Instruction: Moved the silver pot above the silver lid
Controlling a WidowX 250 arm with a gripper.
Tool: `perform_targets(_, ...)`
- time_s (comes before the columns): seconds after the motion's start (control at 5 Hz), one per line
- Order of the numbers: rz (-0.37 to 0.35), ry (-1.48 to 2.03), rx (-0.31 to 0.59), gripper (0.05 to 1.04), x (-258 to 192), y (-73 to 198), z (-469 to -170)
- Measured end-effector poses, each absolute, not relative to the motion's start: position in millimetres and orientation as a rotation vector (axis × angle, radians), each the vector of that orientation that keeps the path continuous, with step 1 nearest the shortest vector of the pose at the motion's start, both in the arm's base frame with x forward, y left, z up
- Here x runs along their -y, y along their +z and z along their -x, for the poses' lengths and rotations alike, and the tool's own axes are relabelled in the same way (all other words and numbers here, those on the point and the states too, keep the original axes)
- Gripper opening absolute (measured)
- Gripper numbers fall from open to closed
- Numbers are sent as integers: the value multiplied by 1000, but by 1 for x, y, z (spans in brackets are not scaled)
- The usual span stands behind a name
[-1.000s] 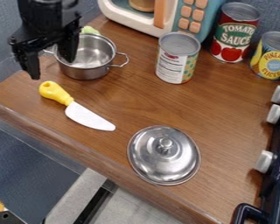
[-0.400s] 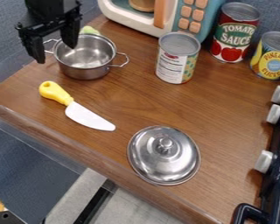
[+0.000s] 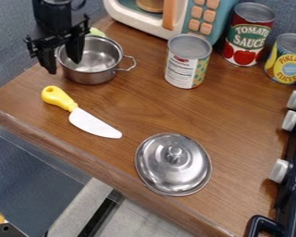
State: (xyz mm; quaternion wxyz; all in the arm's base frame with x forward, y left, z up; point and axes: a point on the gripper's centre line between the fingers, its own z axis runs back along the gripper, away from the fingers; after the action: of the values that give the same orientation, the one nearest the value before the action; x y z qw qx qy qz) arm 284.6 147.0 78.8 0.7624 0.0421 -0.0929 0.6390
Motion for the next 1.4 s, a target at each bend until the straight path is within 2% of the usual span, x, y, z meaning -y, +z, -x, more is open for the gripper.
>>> perform_targets(0.2,-109,1371,180,350,-140,67,-282)
perform_targets(0.4,-121,1367,177,148,-139,63,-283)
perform_targets(0.6,-115,1361,182,91,-136,62,-284)
perform_targets(0.8,-117,1360,178,90,-132,65,-280)
perform_targets(1.0,-203,1344,194,80,-119,91,-271)
perform_targets(1.2,-205,1344,245,73,-99,125,-264)
perform_targets(1.4,-145,1285,293,73,-60,150,-264)
